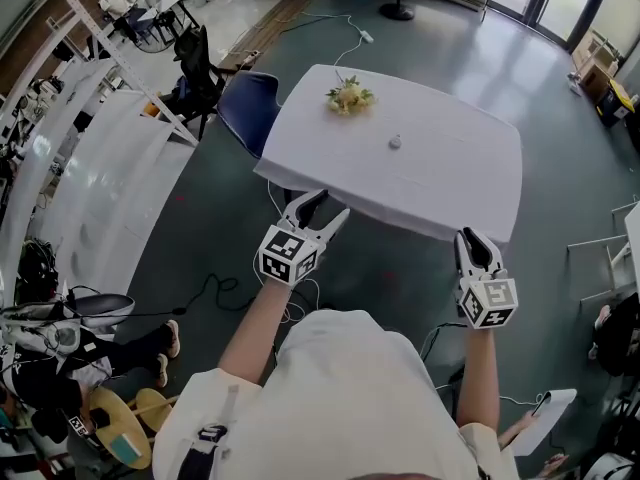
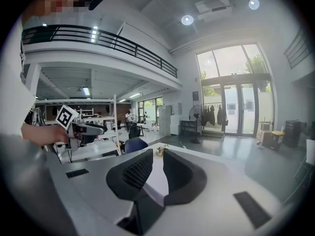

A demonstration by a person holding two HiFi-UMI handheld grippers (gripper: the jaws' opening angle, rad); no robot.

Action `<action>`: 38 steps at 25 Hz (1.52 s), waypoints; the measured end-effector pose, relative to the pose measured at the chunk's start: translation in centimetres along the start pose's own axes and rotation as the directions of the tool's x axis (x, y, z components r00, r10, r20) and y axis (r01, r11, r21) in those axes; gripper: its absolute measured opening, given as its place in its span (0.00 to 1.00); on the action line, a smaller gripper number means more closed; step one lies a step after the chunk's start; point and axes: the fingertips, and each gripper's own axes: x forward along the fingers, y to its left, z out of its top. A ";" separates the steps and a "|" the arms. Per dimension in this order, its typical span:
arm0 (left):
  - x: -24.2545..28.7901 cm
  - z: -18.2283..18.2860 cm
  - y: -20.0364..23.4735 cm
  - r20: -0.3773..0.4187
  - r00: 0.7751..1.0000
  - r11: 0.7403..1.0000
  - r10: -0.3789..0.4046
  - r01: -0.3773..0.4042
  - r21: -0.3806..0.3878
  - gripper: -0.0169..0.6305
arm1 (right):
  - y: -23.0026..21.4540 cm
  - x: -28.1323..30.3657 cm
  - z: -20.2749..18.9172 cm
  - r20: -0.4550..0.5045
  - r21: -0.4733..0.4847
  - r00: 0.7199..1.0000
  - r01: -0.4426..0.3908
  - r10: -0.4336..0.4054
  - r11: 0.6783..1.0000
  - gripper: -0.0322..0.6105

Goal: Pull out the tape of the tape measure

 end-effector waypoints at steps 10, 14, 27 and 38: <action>1.1 -1.5 -2.1 -0.019 0.999 1.000 0.028 -0.028 -0.006 0.39 | -2.4 0.3 -1.6 -0.010 0.011 0.999 -0.037 0.037 0.999 0.16; 1.4 -2.2 -2.2 -0.034 0.998 0.999 0.044 -0.044 -0.012 0.39 | -2.9 0.7 -2.3 -0.018 0.019 0.999 -0.051 0.051 0.999 0.15; 5.5 -3.5 1.3 -0.081 0.996 0.999 0.044 -0.044 0.002 0.40 | -4.9 5.5 -3.5 -0.059 0.044 0.997 -0.039 0.042 0.998 0.16; 13.4 -2.7 8.7 -0.127 0.991 0.999 -0.030 0.033 0.015 0.40 | -8.0 14.4 -2.1 -0.112 0.069 0.994 0.011 -0.003 0.998 0.16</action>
